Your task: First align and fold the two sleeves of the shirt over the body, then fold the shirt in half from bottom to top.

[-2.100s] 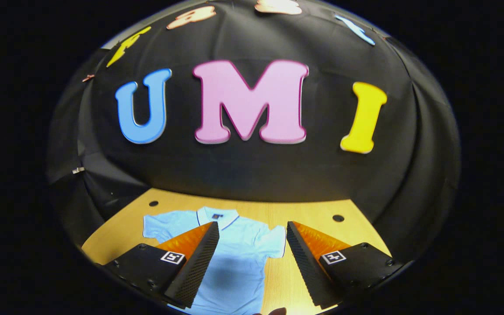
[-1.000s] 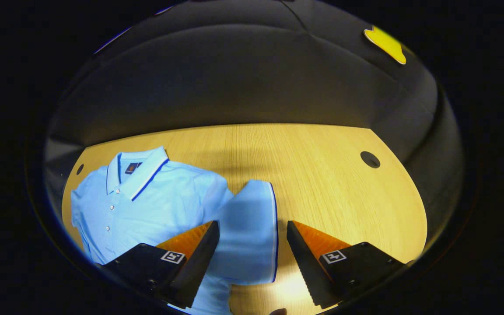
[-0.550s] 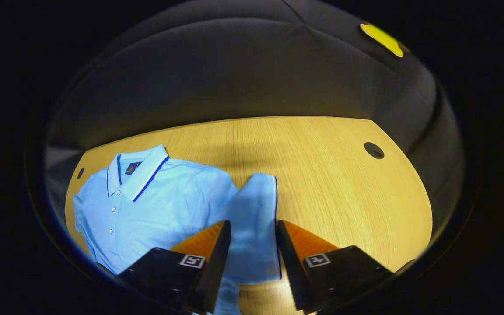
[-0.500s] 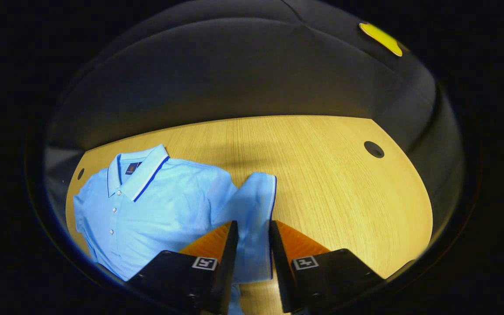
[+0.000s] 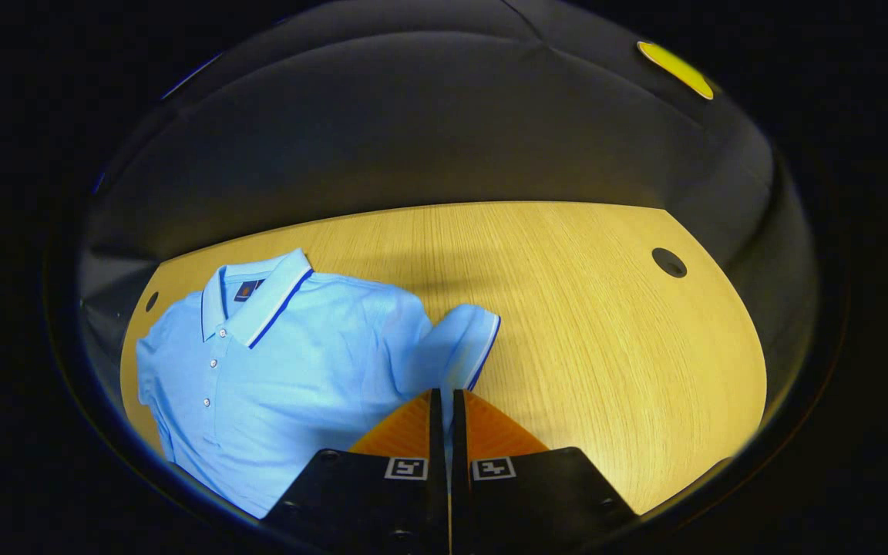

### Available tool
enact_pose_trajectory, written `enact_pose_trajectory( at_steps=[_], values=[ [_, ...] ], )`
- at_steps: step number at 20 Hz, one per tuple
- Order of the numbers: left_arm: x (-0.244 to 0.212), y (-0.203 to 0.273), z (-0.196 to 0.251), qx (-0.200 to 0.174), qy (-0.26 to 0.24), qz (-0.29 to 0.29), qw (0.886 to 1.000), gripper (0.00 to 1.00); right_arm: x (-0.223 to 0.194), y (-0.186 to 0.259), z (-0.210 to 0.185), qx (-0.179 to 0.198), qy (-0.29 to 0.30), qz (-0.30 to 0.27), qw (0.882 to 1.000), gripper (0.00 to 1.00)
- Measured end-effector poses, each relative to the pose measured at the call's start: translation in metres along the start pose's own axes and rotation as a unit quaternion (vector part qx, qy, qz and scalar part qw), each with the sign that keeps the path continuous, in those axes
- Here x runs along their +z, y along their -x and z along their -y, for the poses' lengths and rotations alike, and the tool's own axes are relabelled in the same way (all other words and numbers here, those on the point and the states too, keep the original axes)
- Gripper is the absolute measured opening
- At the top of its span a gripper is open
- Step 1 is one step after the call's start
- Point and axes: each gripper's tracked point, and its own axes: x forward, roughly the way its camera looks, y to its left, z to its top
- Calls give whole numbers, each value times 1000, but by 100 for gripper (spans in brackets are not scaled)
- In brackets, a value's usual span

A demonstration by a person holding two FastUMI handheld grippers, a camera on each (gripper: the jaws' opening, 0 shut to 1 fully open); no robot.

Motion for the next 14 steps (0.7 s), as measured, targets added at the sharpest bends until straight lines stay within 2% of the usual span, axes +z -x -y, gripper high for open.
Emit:
enact_pose_trajectory(
  at_steps=[7,14],
  values=[
    [-3,0,-4,-2,3,-1,1000,99,26,24,-26,28,9,49,998,6],
    [-9,3,-16,0,11,1,1000,99,32,59,-105,90,66,79,991,6]
  ],
)
